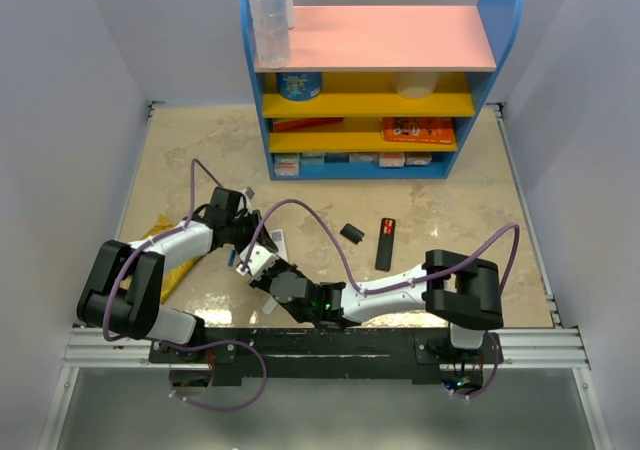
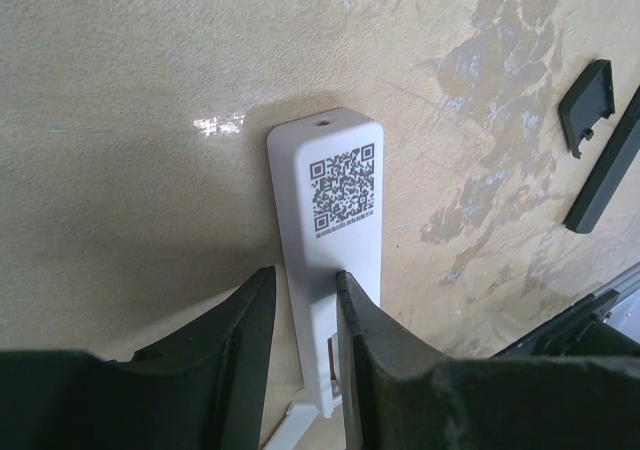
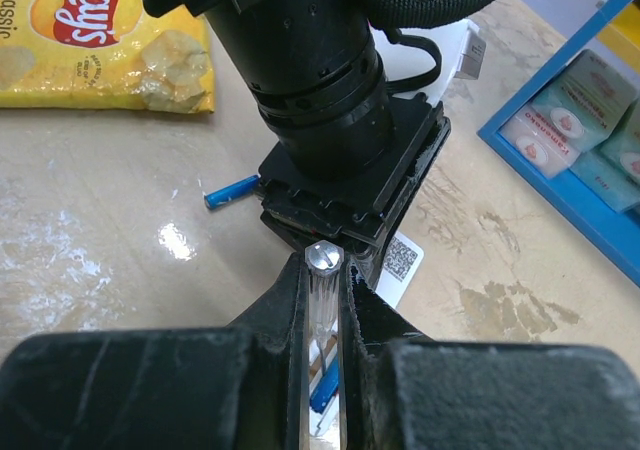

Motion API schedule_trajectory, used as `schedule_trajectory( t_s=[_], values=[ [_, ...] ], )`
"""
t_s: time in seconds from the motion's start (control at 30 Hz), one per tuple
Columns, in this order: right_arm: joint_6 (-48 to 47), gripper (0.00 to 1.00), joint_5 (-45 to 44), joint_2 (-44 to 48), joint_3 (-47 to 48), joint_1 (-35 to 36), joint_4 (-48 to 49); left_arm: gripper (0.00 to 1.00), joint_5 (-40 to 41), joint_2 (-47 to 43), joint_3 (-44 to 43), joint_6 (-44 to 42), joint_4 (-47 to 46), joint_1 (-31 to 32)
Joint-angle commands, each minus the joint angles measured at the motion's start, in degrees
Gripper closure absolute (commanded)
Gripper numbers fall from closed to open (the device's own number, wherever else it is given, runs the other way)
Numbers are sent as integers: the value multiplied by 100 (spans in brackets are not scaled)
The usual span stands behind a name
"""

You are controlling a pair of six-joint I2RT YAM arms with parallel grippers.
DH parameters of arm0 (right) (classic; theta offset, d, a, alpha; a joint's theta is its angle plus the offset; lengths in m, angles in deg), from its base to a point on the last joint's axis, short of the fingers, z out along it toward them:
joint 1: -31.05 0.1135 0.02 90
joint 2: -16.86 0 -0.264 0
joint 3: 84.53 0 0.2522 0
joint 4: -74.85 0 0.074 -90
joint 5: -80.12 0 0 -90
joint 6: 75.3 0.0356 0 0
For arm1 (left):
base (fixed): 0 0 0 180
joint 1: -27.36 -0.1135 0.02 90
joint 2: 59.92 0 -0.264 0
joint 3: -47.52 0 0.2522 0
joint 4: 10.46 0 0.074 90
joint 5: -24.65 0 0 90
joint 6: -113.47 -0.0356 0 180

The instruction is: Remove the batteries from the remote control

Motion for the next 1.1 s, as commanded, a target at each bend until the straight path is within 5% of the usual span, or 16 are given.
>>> schedule_trajectory(
  t_s=[0.0, 1.07],
  values=[
    [48, 100, -45, -86, 155, -41, 244, 65, 155, 78, 105, -60, -148, -12],
    [-225, 100, -432, 397, 191, 3, -143, 66, 287, 209, 97, -95, -140, -12]
  ],
)
